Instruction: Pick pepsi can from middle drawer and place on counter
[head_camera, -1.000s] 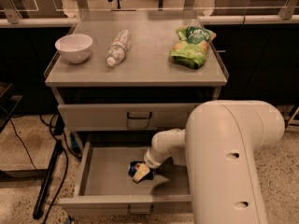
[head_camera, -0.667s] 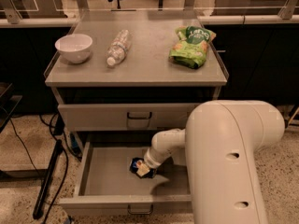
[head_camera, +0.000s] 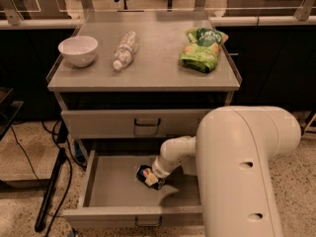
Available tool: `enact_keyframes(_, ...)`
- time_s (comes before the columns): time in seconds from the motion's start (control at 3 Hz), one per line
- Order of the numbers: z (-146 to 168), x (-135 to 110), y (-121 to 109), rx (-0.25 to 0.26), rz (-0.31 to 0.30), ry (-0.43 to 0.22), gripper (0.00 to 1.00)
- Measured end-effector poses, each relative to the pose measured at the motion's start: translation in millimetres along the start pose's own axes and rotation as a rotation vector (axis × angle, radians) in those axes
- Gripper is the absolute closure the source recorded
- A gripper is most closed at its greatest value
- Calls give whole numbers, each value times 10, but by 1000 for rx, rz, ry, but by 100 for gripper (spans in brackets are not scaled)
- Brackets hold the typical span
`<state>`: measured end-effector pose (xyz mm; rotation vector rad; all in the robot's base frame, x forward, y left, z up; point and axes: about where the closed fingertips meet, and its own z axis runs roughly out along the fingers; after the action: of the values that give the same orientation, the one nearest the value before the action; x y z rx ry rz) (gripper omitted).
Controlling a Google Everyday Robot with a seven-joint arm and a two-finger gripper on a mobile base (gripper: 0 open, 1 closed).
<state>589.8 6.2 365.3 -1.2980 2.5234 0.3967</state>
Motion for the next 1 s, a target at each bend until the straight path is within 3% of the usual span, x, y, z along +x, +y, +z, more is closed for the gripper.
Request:
enact_keyframes(0.67, 0, 0, 0, 0, 0, 0, 100)
enact_keyframes(1.0, -160, -10, 71, -3, -2, 3, 100)
